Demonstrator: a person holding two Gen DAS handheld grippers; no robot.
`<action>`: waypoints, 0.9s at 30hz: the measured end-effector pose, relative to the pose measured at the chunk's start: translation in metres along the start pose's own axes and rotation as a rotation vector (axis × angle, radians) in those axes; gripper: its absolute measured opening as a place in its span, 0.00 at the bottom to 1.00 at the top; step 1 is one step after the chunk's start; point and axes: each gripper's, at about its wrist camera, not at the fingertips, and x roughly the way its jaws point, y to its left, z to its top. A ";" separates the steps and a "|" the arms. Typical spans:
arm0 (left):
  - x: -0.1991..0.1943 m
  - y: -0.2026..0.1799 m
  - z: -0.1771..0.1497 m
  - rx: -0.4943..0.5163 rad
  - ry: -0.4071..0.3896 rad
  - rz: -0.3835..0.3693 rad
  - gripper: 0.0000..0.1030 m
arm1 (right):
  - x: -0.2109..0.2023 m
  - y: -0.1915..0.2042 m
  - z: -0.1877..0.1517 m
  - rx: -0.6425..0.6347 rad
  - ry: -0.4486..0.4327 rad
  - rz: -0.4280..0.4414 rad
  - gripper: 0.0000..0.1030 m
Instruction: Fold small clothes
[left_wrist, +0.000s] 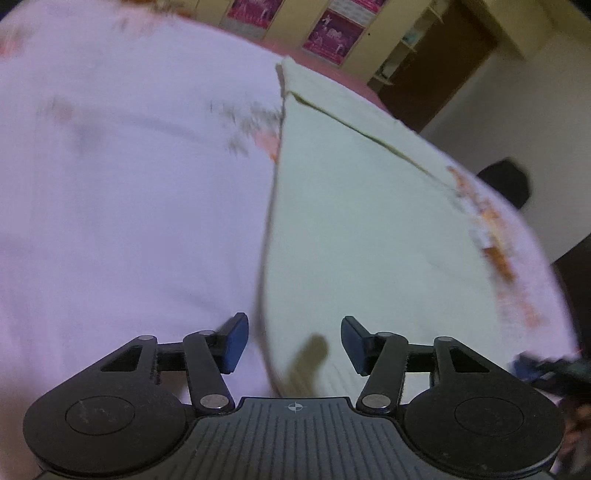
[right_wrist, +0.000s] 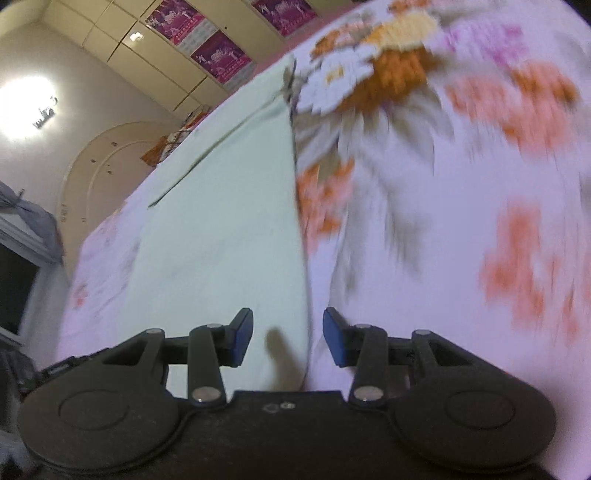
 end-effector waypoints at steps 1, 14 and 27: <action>-0.002 0.002 -0.006 -0.030 0.003 -0.040 0.54 | -0.002 0.000 -0.009 0.018 0.006 0.022 0.40; 0.036 0.004 -0.005 -0.136 0.033 -0.148 0.03 | 0.028 -0.006 -0.019 0.158 -0.016 0.115 0.06; 0.034 -0.007 0.071 -0.196 -0.167 -0.218 0.03 | 0.019 0.030 0.058 0.056 -0.133 0.213 0.05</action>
